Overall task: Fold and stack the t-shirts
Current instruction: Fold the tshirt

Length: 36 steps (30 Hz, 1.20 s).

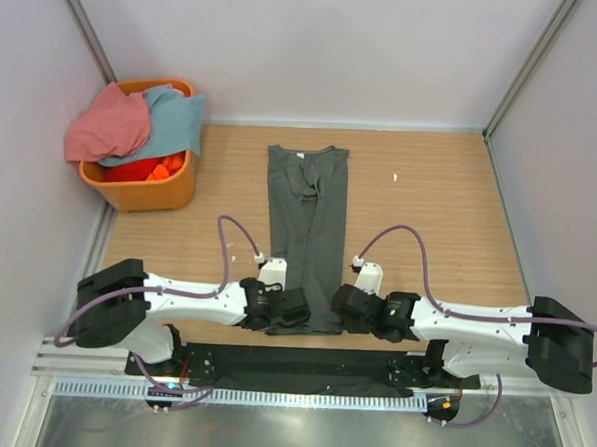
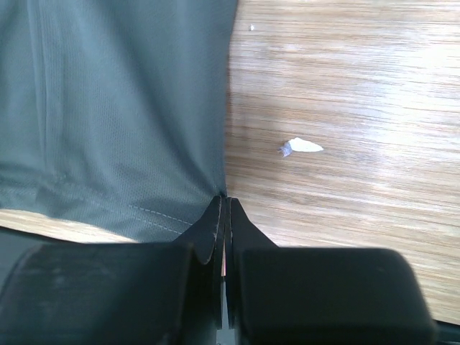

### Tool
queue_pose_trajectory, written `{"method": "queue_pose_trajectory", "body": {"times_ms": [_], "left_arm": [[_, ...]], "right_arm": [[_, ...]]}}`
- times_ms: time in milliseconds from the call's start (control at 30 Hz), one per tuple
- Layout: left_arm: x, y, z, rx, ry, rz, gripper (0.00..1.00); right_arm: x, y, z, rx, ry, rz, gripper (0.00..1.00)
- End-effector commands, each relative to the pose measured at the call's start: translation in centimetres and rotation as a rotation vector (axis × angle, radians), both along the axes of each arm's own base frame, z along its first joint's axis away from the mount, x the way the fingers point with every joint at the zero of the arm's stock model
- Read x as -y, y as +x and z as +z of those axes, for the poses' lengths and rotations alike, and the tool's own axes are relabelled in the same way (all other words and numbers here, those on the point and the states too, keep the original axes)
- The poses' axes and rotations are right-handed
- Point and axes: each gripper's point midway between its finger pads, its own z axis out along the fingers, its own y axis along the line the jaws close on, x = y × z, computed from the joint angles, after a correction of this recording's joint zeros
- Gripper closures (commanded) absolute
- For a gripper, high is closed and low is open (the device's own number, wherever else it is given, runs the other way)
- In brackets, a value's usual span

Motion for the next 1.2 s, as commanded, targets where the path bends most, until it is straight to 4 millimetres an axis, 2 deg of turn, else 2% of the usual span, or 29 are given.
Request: {"method": "queue_pose_trajectory", "body": {"times_ms": [0,100,200,233,300,333,433,467,667,767,933,1167], "left_arm": [[-1.0,0.2,0.9,0.039,-0.05,0.073,1.0],[-1.5,-0.2,1.1,0.031,-0.087,0.097,0.99],[-2.1,-0.6,0.9,0.022,-0.099,0.108,0.89],[-2.1,-0.7,1.0,0.02,-0.107,0.109,0.7],[-2.3,-0.8,1.0,0.02,-0.109,0.106,0.5],[-2.4,-0.9,1.1,0.02,-0.104,0.104,0.39],[-2.8,-0.9,2.2,0.039,-0.119,0.115,0.38],[-2.7,-0.9,2.7,0.045,-0.135,0.113,0.39],[-2.1,-0.7,5.1,0.096,-0.205,0.094,0.41],[-0.9,-0.5,5.6,0.113,-0.27,0.072,0.4],[-0.1,-1.0,3.5,0.077,-0.297,0.067,0.39],[0.0,-1.6,1.3,0.04,-0.291,0.072,0.42]], "right_arm": [[1.3,0.3,-0.3,0.026,-0.022,-0.047,0.99],[1.3,0.1,-0.9,0.014,-0.024,-0.048,0.99],[1.2,-0.2,-1.3,0.002,-0.019,-0.037,0.99],[1.1,-0.3,-1.3,-0.002,-0.018,-0.036,0.99],[1.2,-0.4,-1.3,-0.008,-0.022,-0.032,0.99],[1.2,-0.4,-1.2,-0.007,-0.018,-0.032,0.83],[1.3,-0.3,-0.1,0.005,0.005,-0.039,0.35],[1.7,-0.5,0.1,0.005,0.0,-0.039,0.33],[1.3,0.0,3.2,0.057,0.097,-0.061,0.35],[0.3,-0.3,3.1,0.041,0.139,-0.038,0.39],[-1.2,-1.1,1.5,-0.009,0.17,-0.012,0.43],[-1.0,-1.6,0.4,-0.024,0.147,-0.008,0.49]]}}
